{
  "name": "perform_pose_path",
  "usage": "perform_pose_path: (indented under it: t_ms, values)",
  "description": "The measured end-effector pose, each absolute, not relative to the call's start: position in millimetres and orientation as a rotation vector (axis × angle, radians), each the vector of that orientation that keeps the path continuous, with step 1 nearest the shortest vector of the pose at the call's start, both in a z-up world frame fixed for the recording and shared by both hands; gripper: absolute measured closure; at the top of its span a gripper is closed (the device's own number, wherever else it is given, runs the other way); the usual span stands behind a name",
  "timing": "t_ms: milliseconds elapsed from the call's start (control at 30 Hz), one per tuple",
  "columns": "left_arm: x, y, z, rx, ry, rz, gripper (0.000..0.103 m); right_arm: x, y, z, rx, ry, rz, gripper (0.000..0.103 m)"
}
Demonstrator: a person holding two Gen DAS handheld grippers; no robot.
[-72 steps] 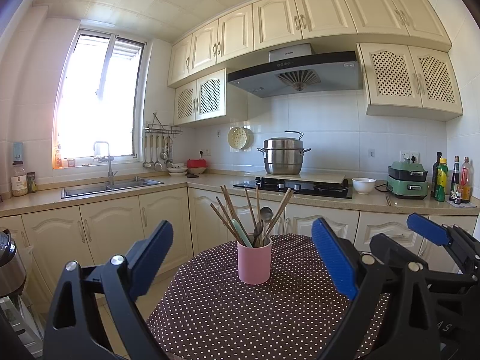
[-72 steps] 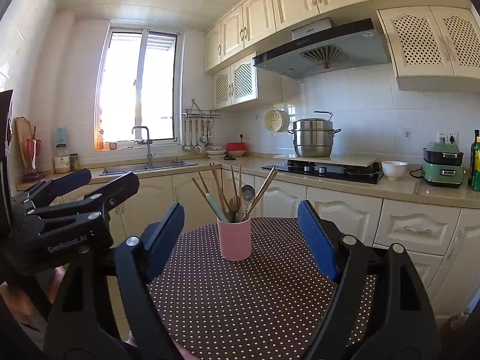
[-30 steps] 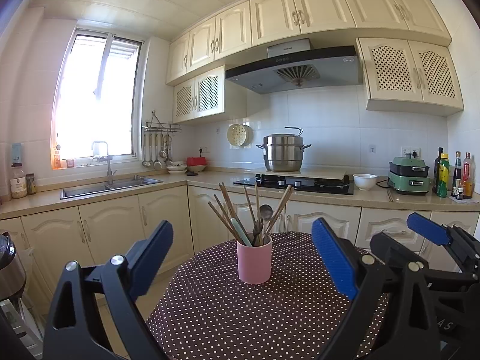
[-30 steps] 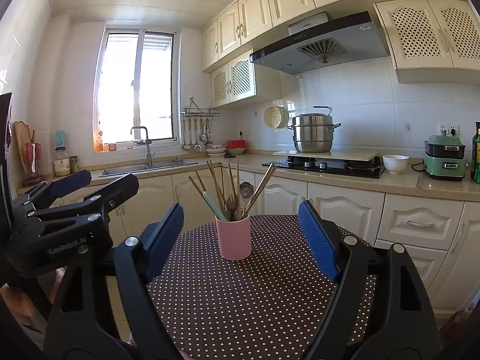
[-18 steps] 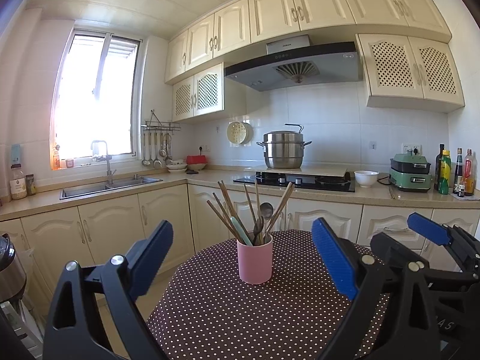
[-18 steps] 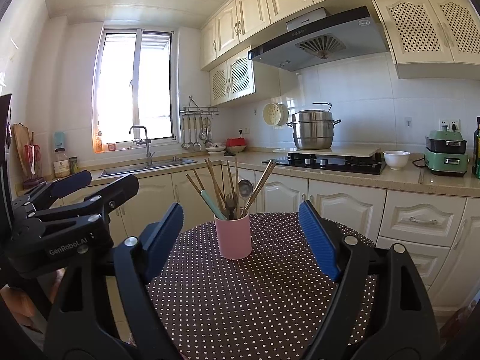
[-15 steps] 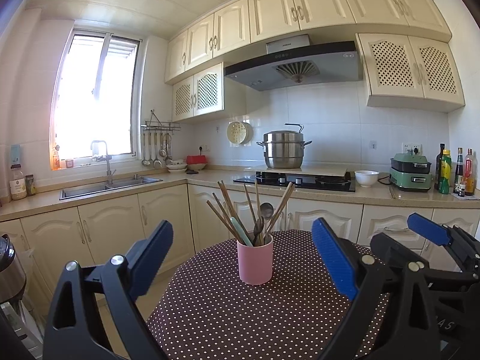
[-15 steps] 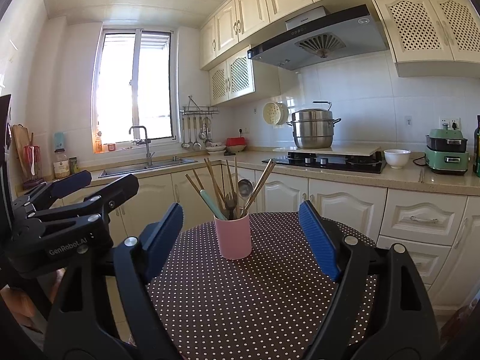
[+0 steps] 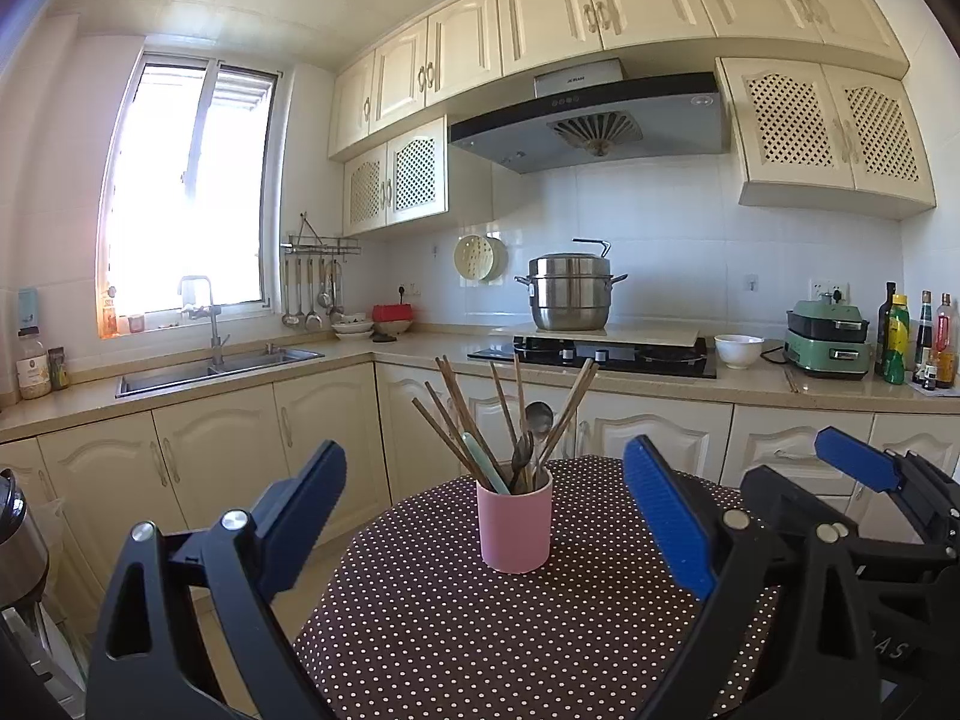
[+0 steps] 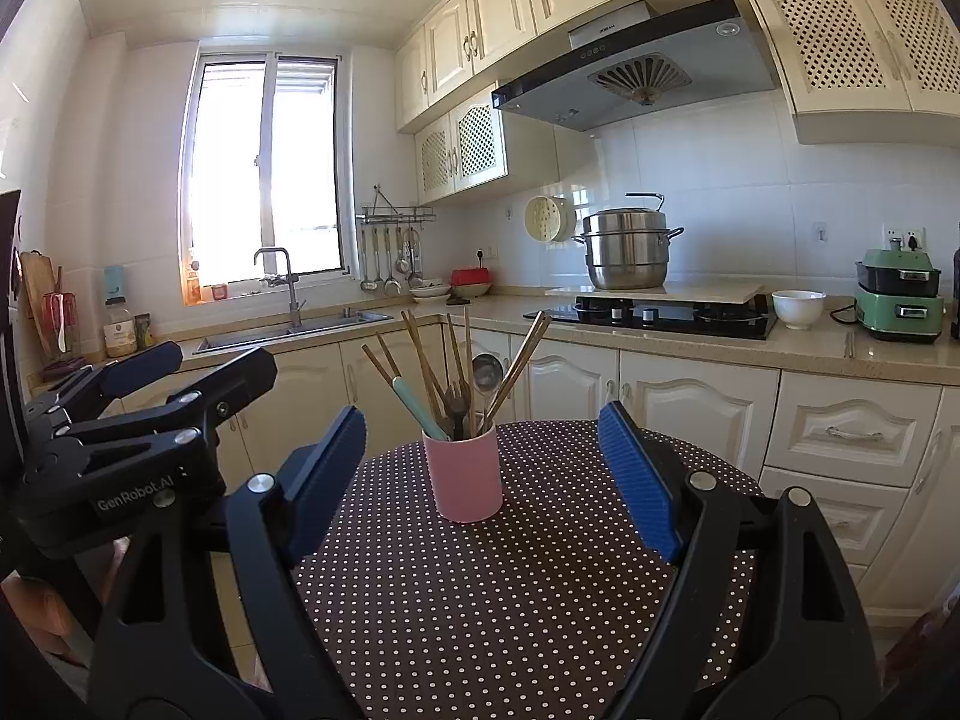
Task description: Organize utensils
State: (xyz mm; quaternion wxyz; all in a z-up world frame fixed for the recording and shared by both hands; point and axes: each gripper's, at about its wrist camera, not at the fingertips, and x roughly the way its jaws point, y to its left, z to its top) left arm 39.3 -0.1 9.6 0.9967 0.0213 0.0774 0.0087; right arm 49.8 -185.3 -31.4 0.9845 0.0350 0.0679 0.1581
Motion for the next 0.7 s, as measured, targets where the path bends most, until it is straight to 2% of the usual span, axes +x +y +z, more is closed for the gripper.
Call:
perform_pose_path:
  t_ms: [700]
  values:
    - [91.9,7.5,0.8,0.036,0.195,0.024,0.011,98.7,-181.9,-36.7,0.079,0.176,0.324,0.024]
